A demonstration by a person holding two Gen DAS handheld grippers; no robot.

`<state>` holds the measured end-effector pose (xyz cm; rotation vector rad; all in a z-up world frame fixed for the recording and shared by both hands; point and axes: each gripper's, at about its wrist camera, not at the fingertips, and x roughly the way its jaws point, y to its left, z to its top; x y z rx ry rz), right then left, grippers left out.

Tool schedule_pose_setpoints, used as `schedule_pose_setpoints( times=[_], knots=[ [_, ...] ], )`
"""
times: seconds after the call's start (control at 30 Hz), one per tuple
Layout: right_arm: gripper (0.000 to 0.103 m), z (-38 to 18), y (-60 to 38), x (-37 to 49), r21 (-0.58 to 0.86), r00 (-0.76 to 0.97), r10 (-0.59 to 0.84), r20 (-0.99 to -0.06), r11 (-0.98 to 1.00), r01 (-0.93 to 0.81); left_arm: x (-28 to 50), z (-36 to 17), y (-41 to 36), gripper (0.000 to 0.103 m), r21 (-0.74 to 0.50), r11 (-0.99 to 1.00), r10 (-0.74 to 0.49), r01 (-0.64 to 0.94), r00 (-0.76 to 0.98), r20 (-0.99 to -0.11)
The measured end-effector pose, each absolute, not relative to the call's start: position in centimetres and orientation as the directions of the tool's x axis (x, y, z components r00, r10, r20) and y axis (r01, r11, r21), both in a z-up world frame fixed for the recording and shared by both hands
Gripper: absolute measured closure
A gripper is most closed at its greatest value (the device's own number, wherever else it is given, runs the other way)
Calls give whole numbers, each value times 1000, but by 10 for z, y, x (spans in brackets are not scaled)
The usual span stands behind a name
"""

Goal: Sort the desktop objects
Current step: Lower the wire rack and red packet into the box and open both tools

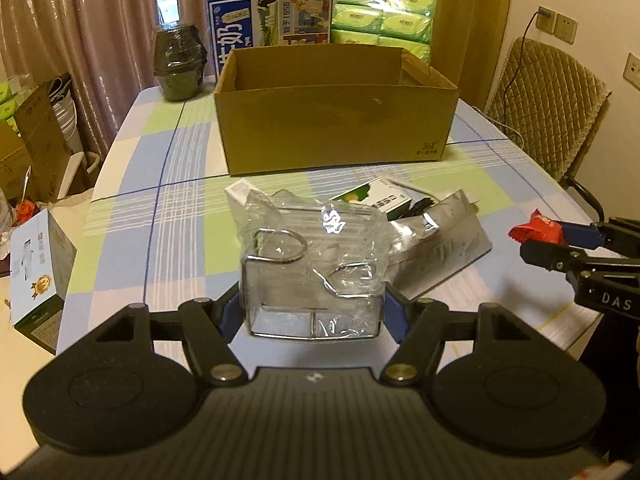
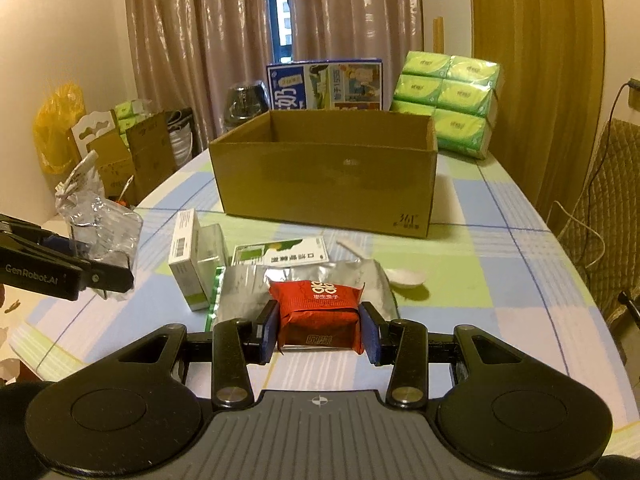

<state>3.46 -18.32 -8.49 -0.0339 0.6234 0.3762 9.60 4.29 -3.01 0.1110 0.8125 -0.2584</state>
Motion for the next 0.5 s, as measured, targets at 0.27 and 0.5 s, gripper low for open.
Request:
schedule_pose_setpoints(
  times=[0.27, 0.5],
  knots=[
    [64, -75, -194, 38, 85, 757, 332, -563, 934, -346, 101, -22, 27, 39, 2, 959, -193, 283, 657, -729],
    [64, -60, -199, 54, 87, 762, 342, -550, 931, -355, 117, -15, 17, 39, 8, 955, -197, 296, 653, -732]
  ],
)
